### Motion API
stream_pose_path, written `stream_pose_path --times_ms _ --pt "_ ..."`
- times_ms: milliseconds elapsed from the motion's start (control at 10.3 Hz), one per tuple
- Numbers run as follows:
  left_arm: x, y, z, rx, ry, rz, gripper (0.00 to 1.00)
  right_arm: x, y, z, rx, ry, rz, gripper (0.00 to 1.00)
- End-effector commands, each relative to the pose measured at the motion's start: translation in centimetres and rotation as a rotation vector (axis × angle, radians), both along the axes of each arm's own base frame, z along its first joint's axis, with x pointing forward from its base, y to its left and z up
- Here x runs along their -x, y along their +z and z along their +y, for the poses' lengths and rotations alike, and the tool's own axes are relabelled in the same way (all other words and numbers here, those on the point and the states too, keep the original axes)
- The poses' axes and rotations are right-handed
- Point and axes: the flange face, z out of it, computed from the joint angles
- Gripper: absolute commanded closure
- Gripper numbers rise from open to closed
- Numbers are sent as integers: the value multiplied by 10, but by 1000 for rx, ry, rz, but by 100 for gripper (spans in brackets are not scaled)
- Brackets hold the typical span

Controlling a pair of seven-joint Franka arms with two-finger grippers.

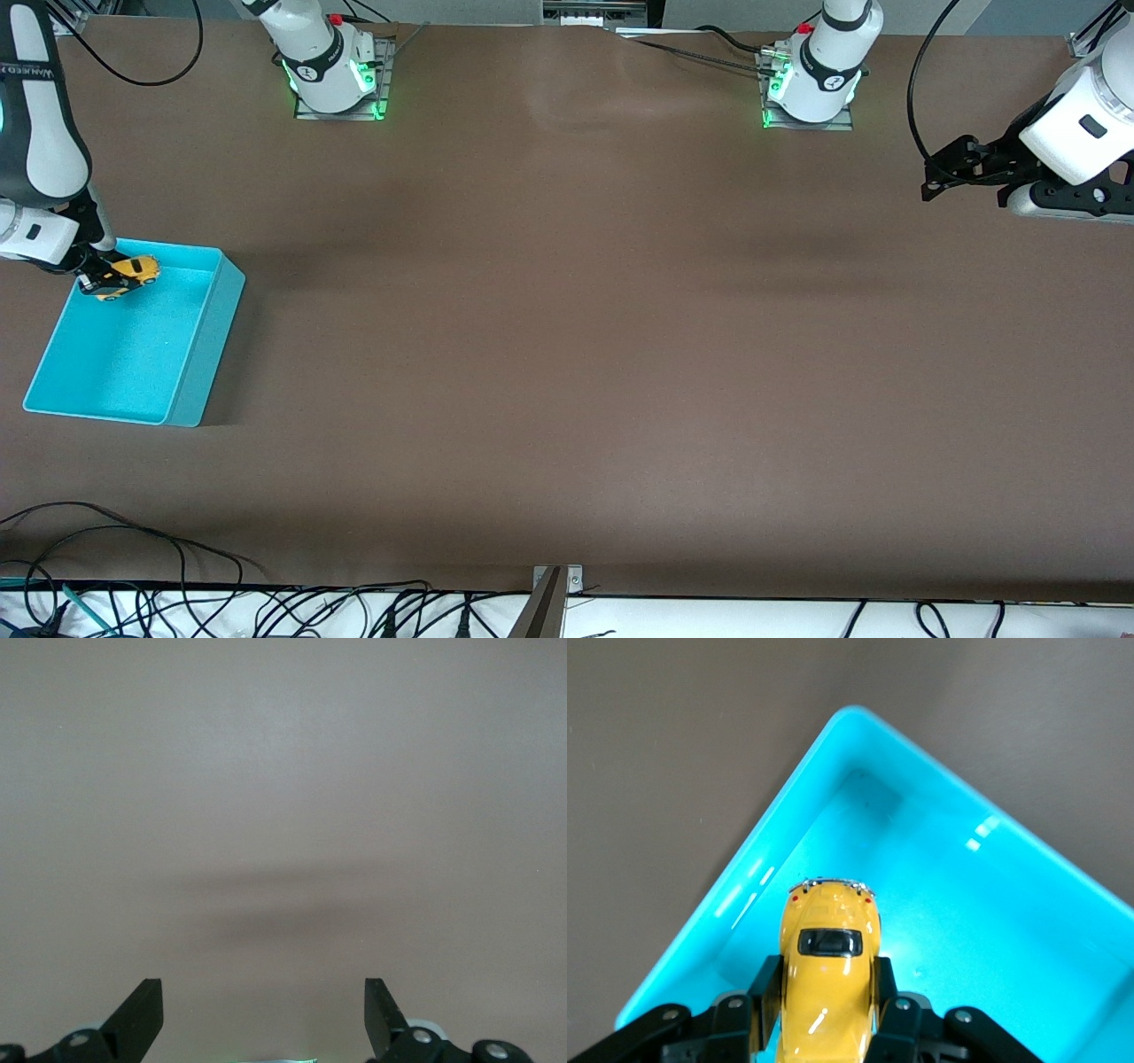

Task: Wind up and store yellow beetle car
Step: 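Lift the car and carry it over the turquoise bin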

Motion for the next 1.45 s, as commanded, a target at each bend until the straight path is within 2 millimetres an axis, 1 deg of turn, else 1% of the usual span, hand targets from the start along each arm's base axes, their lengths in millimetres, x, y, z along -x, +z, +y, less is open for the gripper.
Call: stream_pose_path --times_ms 0,194,484,581,775,969,1066,1163,1260,1357 --pt "-2 6 -3 4 8 8 0 -14 -32 -14 -12 85 -2 100" --pt "-2 6 -3 6 8 9 0 -32 -57 -17 -45 186 -8 100" --pt "-3 6 -2 6 11 8 0 -41 -80 -24 -84 228 -17 100" --pt "-2 6 -2 6 11 10 0 -41 -88 -26 -83 222 -21 100" --pt "-2 6 -2 6 11 10 0 -34 -108 -35 -93 203 -10 100" --pt "-2 6 -2 6 11 10 0 -29 -116 -38 -112 176 -5 92" --pt "-2 6 -2 6 11 10 0 -26 -117 -40 -118 166 2 81" --pt "-2 6 -2 6 11 10 0 -22 -117 -45 -124 148 5 66" --pt "-2 6 -2 6 11 10 0 -21 -117 -45 -135 137 8 41" --pt "-2 6 -2 6 11 10 0 -20 -114 -45 -147 131 19 0"
